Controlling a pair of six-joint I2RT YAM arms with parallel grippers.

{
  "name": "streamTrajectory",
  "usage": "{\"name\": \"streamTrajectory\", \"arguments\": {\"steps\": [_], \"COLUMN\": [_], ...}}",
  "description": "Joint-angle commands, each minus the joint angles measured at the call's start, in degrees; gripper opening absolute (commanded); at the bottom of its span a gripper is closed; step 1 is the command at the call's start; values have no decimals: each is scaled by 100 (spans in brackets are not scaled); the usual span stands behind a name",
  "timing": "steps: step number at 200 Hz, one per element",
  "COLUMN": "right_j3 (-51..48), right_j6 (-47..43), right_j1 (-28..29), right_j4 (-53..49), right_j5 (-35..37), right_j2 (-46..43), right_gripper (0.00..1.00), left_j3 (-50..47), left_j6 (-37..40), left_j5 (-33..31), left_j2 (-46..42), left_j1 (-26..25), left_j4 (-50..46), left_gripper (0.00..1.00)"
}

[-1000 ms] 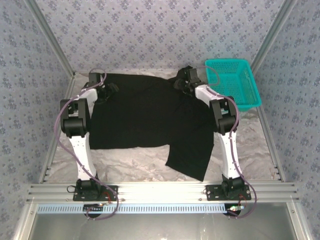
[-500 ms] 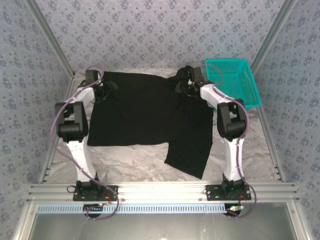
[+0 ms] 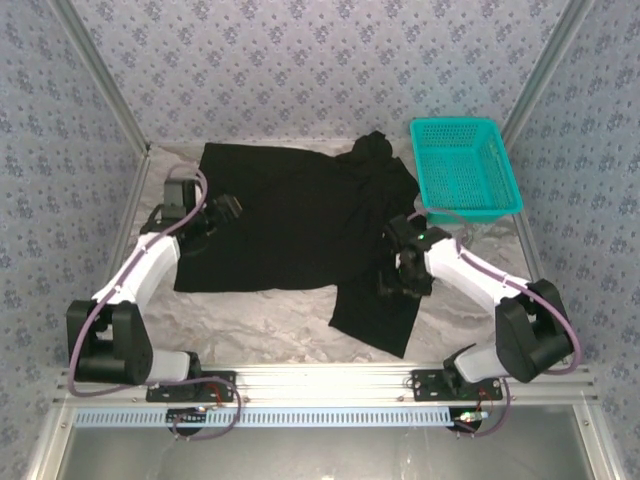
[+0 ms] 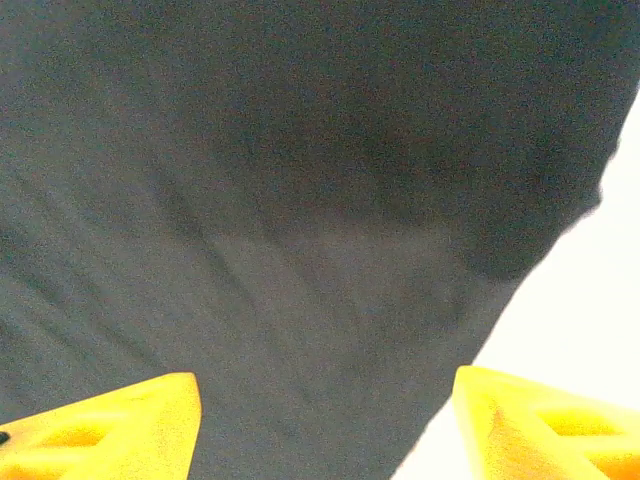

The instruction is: Fold the inside-out t-shirt

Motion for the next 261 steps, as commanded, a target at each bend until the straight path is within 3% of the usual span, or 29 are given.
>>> {"name": "streamTrajectory", "arguments": {"steps": [1, 84, 153, 199, 225, 241, 261], "right_j3": [-221, -1191, -1752, -1737, -1566, -1321, -925], "right_j6": [827, 1885, 1955, 1849, 1717, 1540, 1261], "right_j1": [485, 1730, 1795, 1715, 1602, 1513, 1343], "right_j4": [-780, -132, 600, 616, 382, 283, 182], "right_j5": [126, -607, -858, -749, -684, -675, -722], "right_j2": [-361, -339, -187, -247, -464, -527, -500], "right_gripper": [69, 62, 54, 29, 18, 9, 0], "left_j3": [-195, 71, 119, 104, 81, -83, -537], "left_j6": [-96, 64, 81, 176, 271, 241, 152], "left_j5": [-223, -335, -452, -639, -1104, -1233, -947], "left_j2": [-424, -391, -501, -652, -684, -796, -1025], "left_j1": [-188, -366, -486, -490, -456, -221, 530], "left_j4": [-232, -444, -485, -672, -1172, -1463, -1649], "left_gripper": [74, 74, 74, 74, 75, 75, 75]}}
